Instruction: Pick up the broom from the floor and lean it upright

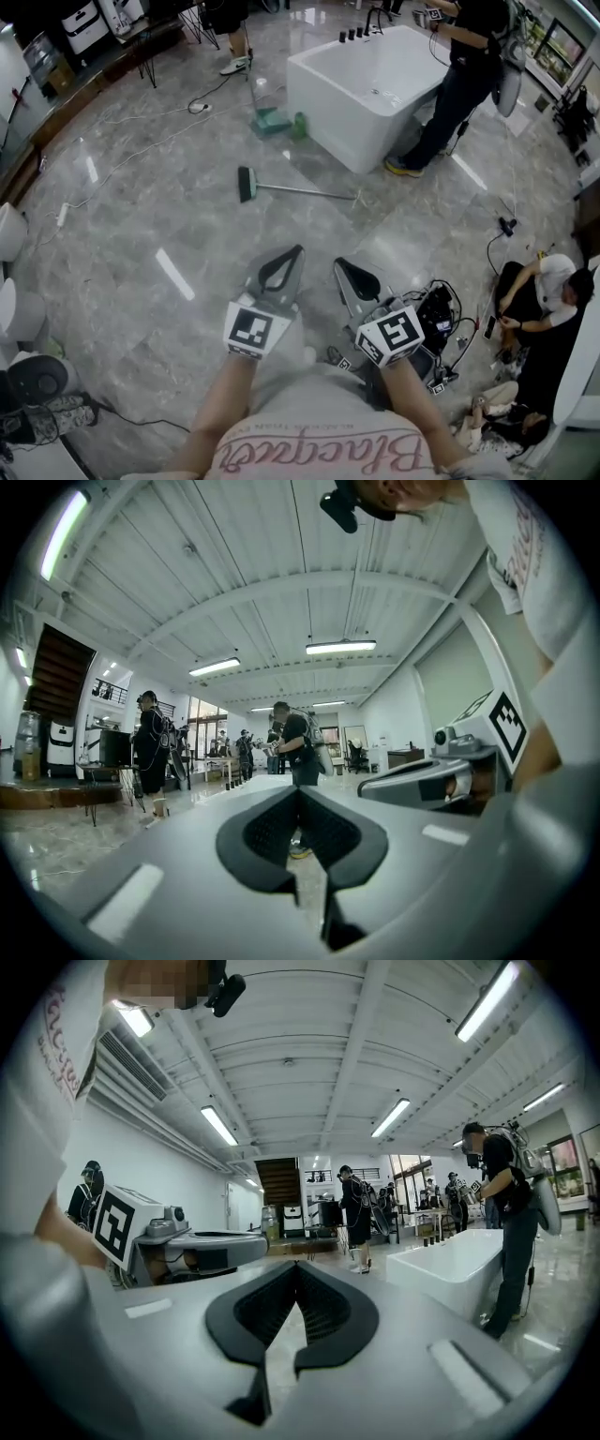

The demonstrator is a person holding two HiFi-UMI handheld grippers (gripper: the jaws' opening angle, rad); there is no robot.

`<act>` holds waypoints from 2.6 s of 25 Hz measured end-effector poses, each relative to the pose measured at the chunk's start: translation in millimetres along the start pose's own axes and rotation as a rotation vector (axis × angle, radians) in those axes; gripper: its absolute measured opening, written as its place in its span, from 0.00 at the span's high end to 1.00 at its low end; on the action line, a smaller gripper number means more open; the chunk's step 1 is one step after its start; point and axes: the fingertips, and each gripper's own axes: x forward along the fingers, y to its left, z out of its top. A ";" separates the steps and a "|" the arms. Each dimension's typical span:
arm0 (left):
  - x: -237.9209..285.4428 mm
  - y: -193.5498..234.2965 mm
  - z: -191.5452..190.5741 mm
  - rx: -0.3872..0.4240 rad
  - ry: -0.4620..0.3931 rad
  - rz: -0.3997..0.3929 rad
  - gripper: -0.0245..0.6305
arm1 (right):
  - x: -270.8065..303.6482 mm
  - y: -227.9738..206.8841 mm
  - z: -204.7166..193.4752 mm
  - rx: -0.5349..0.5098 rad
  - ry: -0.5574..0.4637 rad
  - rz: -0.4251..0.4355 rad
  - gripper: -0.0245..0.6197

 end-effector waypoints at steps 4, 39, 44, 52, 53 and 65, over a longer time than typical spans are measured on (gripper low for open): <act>36.6 29.3 -5.3 0.003 -0.007 -0.027 0.96 | 33.5 -28.1 1.5 0.005 0.005 -0.012 0.96; 356.6 195.7 -103.0 0.022 0.221 -0.166 0.96 | 267.0 -309.4 -19.4 0.033 0.186 0.064 0.96; 392.4 207.1 -160.9 0.029 0.287 -0.219 0.96 | 296.5 -333.5 -69.3 0.074 0.223 0.059 0.96; 437.2 227.6 -318.5 -0.007 0.408 -0.311 0.96 | 357.2 -360.1 -201.4 0.134 0.272 0.011 0.96; 446.0 229.5 -343.3 0.009 0.419 -0.331 0.96 | 368.6 -366.1 -223.1 0.127 0.280 0.009 0.96; 493.1 212.9 -650.9 0.207 0.691 -0.638 0.83 | 417.4 -450.7 -461.3 0.136 0.388 -0.076 0.96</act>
